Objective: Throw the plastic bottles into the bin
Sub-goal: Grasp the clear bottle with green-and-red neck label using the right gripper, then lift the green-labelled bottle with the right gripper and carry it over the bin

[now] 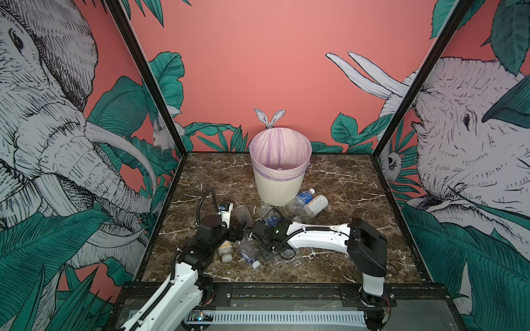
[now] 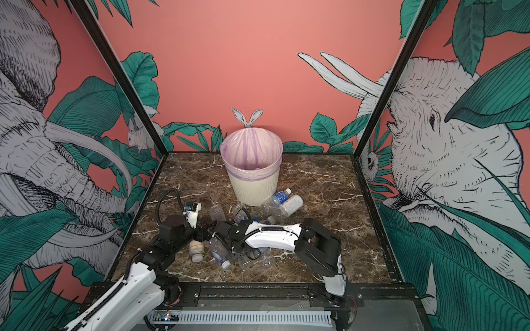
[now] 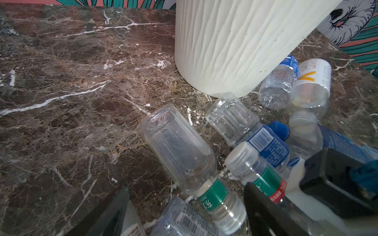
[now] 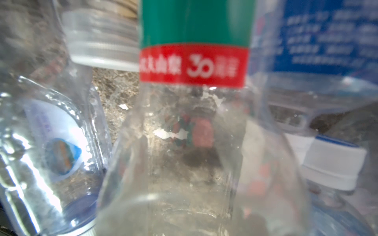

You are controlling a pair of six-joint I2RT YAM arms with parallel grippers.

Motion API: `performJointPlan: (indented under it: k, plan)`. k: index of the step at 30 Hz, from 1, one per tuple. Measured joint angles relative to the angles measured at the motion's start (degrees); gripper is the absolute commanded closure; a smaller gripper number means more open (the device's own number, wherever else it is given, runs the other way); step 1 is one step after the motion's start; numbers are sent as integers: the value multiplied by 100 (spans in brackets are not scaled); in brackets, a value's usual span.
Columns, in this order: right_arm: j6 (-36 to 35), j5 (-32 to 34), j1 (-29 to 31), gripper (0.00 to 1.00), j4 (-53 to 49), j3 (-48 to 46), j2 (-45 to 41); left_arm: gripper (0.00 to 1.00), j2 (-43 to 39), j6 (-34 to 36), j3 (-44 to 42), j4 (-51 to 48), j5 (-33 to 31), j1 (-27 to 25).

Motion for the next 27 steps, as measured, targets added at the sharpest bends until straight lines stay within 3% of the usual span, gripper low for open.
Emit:
performJointPlan:
  k: [7, 27]
  plan:
    - [0, 254, 63, 39, 63, -267, -487, 11, 28, 0, 2, 2, -2, 0]
    - [-136, 1869, 149, 40, 1141, -2162, -3620, 11, 144, -2, 0, 2, 0, 0]
